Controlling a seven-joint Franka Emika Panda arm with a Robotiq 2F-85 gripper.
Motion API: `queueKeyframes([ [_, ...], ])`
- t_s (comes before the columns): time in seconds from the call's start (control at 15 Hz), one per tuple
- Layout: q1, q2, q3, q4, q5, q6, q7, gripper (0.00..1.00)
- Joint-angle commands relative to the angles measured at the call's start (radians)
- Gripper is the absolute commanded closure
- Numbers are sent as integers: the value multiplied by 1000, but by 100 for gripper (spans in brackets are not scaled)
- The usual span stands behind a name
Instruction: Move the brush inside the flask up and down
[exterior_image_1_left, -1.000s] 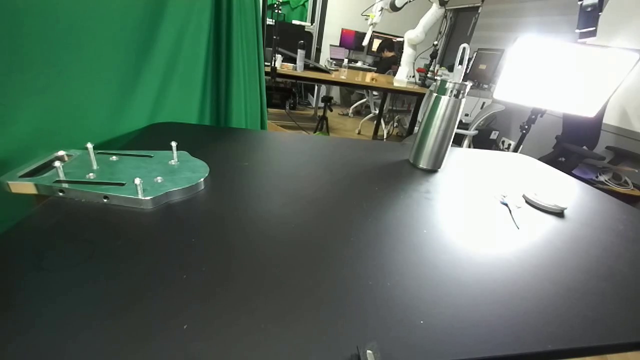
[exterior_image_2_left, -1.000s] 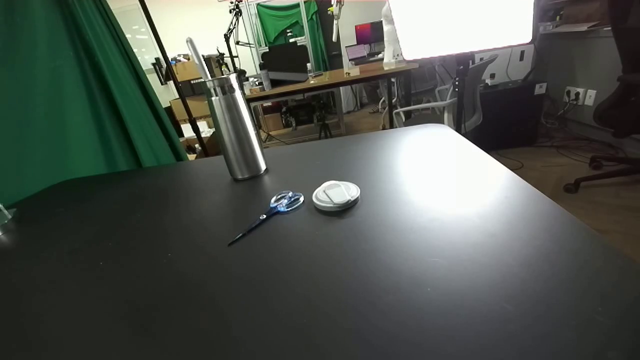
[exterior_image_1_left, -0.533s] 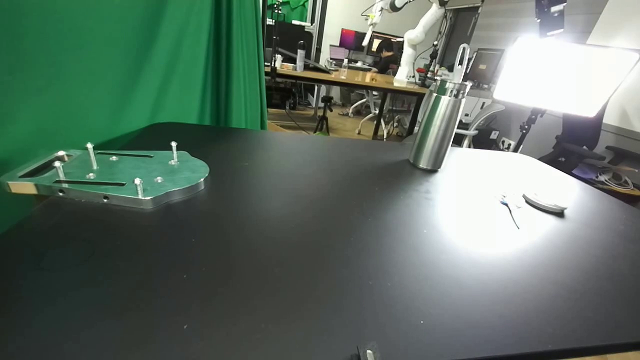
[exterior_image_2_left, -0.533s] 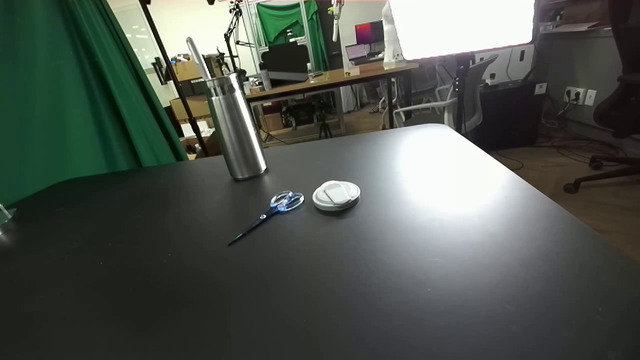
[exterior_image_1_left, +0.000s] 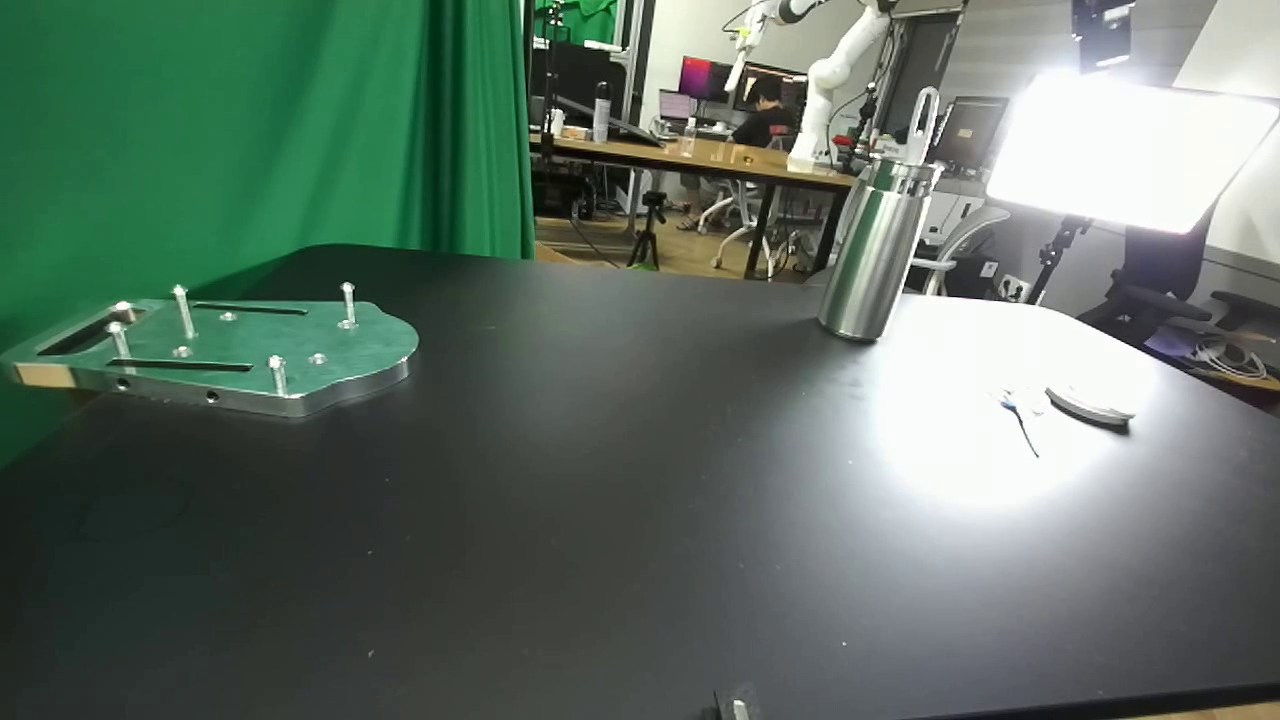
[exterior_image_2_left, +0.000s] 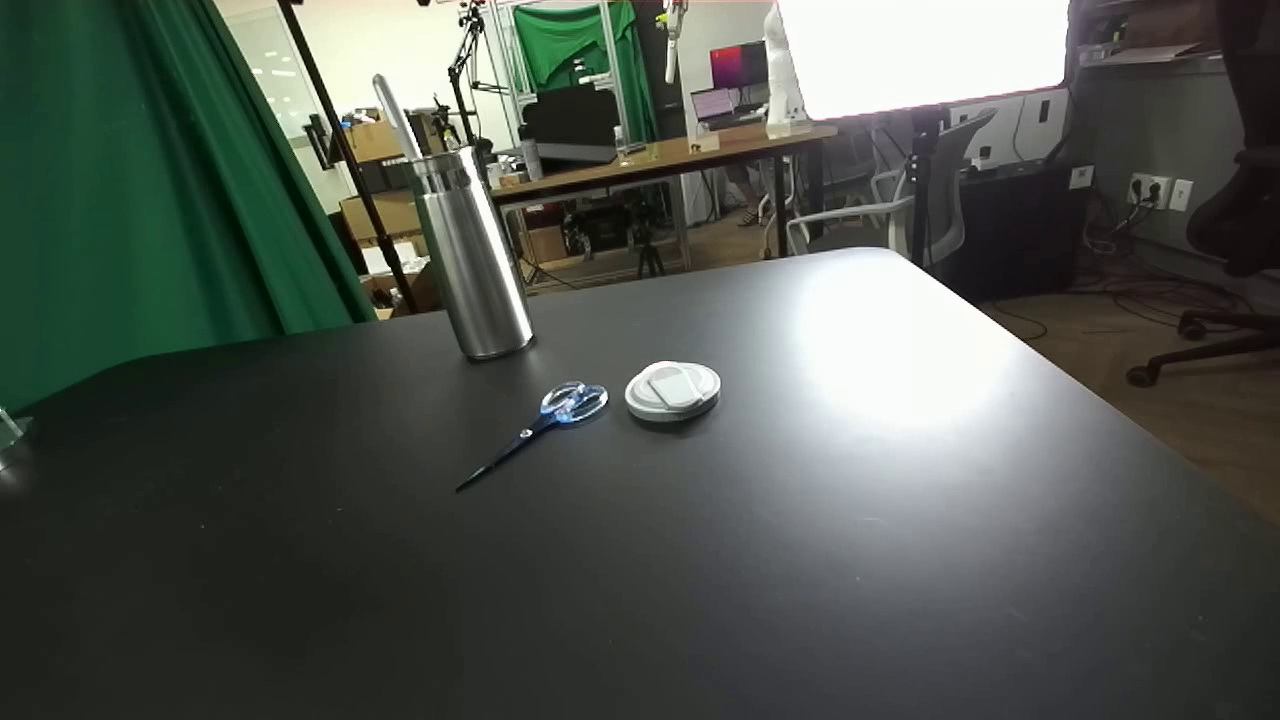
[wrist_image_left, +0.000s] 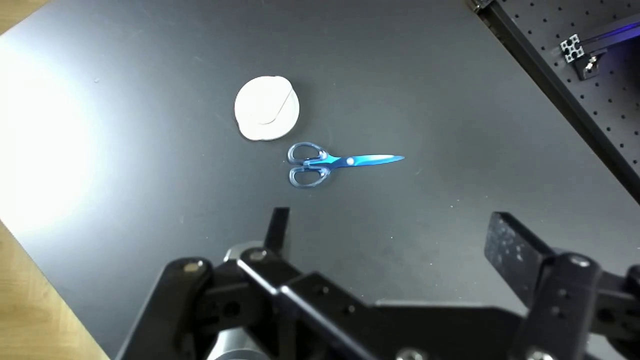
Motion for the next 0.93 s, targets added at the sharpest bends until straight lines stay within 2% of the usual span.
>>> queueKeyframes([
  [0.0, -30, 6, 31, 5, 25, 34, -44, 0],
  [0.33, -40, 80, 63, 50, 108, 164, -79, 0],
  [0.87, -34, 158, 104, 80, 119, 363, -92, 0],
])
